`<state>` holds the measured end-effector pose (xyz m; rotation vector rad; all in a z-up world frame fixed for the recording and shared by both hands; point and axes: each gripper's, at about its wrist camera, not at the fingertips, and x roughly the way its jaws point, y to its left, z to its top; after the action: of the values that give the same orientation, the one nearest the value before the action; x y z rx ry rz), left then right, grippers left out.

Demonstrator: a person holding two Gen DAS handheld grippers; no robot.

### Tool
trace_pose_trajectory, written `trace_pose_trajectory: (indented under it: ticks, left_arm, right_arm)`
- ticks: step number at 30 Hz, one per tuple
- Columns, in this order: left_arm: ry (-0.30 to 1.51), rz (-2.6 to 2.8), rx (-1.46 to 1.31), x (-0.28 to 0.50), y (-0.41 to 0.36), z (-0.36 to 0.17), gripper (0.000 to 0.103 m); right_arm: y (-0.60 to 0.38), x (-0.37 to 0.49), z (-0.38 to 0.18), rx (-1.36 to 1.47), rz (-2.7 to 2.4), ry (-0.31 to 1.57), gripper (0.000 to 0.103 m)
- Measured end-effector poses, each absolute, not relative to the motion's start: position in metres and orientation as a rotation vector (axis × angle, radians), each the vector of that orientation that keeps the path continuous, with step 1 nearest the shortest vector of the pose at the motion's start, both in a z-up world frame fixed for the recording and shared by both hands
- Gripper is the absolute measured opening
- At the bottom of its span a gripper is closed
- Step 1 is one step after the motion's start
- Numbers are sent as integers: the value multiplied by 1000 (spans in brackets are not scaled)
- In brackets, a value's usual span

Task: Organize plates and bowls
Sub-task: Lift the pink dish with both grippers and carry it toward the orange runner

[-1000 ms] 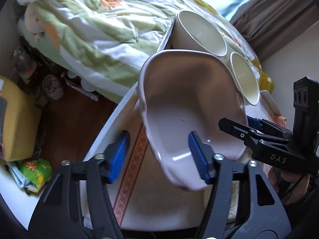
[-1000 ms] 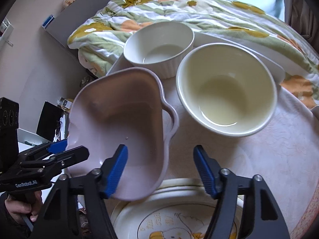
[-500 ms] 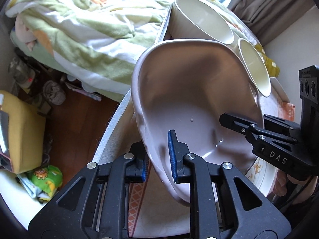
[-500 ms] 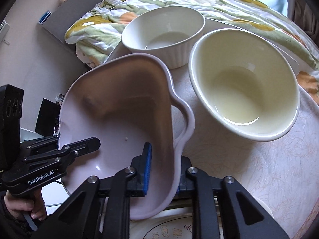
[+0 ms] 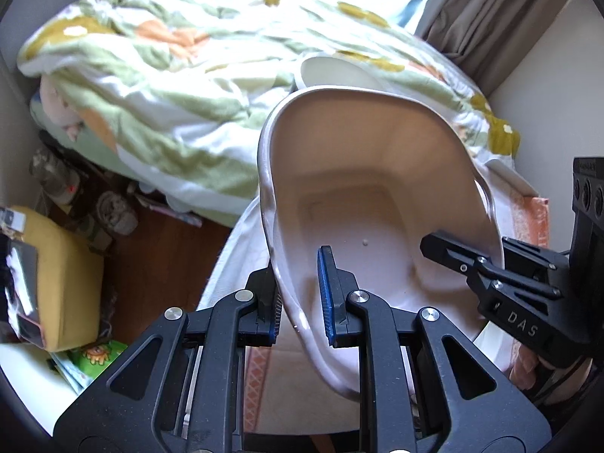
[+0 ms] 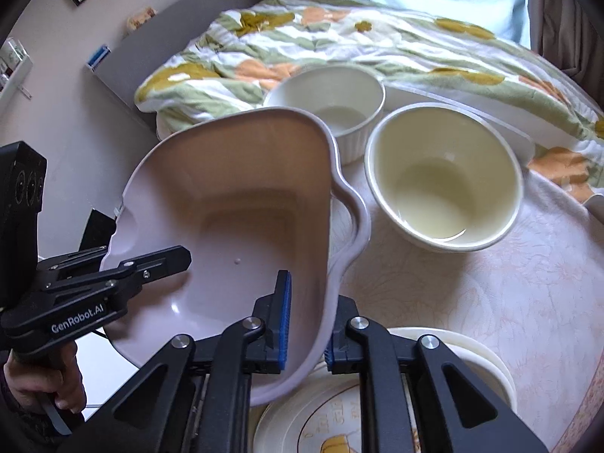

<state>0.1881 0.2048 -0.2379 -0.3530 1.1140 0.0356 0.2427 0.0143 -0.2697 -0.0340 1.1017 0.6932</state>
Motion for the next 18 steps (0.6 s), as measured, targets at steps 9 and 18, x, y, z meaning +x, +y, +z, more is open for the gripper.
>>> trace_pose_trajectory:
  ticks: [9, 18]
  left_arm:
    - [1059, -63, -276, 181, 106, -195, 15]
    - [1120, -248, -201, 183, -52, -212, 15]
  right_arm:
    - [-82, 209, -224, 67, 611, 995, 13]
    - [-232, 172, -231, 151, 418, 1007, 13]
